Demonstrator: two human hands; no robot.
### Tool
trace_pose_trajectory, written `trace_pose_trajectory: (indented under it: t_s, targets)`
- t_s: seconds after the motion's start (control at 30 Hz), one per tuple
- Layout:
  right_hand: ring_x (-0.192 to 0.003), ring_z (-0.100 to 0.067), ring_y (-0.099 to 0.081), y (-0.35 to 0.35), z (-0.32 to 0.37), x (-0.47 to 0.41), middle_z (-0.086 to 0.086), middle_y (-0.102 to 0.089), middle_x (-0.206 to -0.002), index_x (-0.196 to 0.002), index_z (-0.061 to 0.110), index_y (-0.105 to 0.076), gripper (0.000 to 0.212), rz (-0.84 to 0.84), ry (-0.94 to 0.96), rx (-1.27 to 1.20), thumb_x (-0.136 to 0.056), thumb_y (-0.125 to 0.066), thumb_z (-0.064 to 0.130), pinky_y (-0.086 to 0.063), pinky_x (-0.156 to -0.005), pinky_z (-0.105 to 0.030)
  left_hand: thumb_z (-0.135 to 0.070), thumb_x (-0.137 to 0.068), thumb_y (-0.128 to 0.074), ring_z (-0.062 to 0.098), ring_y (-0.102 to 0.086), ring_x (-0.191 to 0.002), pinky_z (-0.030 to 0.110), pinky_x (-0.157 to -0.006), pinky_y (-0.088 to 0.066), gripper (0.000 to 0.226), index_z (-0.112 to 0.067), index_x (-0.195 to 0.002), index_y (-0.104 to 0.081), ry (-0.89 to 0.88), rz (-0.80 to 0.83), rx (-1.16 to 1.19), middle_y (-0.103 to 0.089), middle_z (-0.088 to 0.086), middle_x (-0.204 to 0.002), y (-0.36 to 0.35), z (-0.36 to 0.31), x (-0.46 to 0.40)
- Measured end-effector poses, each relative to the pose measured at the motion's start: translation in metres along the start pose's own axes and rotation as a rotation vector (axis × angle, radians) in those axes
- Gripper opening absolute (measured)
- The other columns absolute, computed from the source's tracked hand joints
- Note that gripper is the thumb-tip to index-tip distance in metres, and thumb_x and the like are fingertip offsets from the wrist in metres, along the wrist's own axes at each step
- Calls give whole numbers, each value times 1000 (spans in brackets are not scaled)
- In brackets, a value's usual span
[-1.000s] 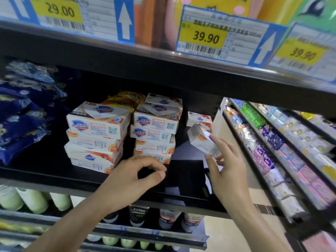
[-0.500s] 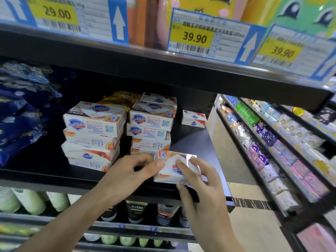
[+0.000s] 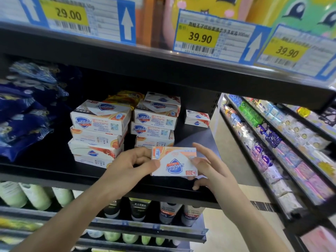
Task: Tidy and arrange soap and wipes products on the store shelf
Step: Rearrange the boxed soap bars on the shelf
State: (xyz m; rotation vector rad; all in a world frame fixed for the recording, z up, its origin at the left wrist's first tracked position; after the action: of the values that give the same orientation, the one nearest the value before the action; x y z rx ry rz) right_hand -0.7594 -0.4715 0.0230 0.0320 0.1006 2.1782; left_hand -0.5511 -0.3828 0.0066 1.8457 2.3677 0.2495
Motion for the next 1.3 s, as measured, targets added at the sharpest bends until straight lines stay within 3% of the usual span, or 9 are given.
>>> trace_pose_trajectory:
  t_s: [0.13,0.27,0.43,0.53,0.67,0.8,1.07,1.17,1.3]
  targets:
    - [-101,-17,-74,-4,-1,-10,-4,-76,-112,-131,31,-63,48,69,25,-8,-84,-65,24,-57,-64,-31,-43,-89,-69,15,-73,-108,49,-113,-43,27,-30,-112,-74,14,5,-34,-81,1,-103,-1,-1,1]
    - [-106,-26,-75,1,-10,-10,-5,-76,-114,-124,37,-66,44,22,80,-92,-82,-72,26,-60,-69,-26,-36,-97,-70,3,-70,-104,37,-107,-44,13,-34,-110,-72,15,-13,-127,-79,-7,-102,-2,-2,1]
    - [-110,-27,-73,5,-14,-5,-6,-74,-117,-127,39,-63,51,-53,177,-72,-78,-75,36,-62,-86,-49,-65,-86,-57,-12,-65,-106,23,-96,-41,38,-42,-112,-72,29,-16,-144,-75,-24,-110,-4,-7,6]
    - [-114,-23,-70,5,-12,-3,1,-73,-121,-140,43,-54,61,-72,258,-26,-86,-75,25,-62,-86,-39,-77,-85,-43,-25,-56,-104,17,-91,-35,46,-48,-102,-75,41,-46,-115,-70,-37,-112,-2,-8,7]
    - [-116,-15,-67,2,-8,0,5,-74,-119,-129,41,-63,50,-54,319,30,-88,-73,14,-60,-77,-24,-88,-89,-36,-24,-54,-110,20,-96,-32,75,-30,-96,-82,24,-19,-110,-71,-32,-116,-3,-8,4]
    - [-117,-12,-65,1,-8,0,8,-75,-117,-116,39,-70,39,-24,318,68,-87,-73,13,-59,-77,-21,-82,-77,-47,-9,-61,-119,31,-113,-35,67,-30,-102,-80,-15,28,-91,-76,-20,-117,-6,-10,2]
    - [-115,-15,-68,3,-13,-2,6,-75,-119,-122,36,-68,42,3,283,33,-87,-73,14,-59,-80,-23,-63,-81,-65,4,-69,-116,43,-118,-39,54,-23,-116,-74,-10,42,-36,-79,-9,-115,-7,-8,1]
    - [-112,-16,-68,5,-16,-5,10,-70,-126,-133,30,-60,52,10,269,19,-85,-66,10,-58,-81,-25,-64,-75,-69,12,-69,-120,47,-118,-40,64,-24,-125,-70,-20,42,0,-77,-4,-120,-5,-8,2]
    - [-111,-19,-69,12,-22,-13,8,-67,-127,-133,27,-61,64,6,146,-134,-72,-53,9,-60,-82,-36,-69,-71,-72,4,-64,-123,45,-118,-39,67,-35,-128,-64,-43,46,-70,-76,-8,-121,-2,-8,5]
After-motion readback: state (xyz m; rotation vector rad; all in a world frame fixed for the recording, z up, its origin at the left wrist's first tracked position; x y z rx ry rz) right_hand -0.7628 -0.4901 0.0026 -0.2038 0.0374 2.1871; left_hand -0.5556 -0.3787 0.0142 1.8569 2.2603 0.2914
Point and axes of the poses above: each hand's wrist, its own x-axis away from the middle knuckle, its own y-axis out of the back of the hand, z = x × y, the point moved 5 cm from there along -x, towards the middle knuckle
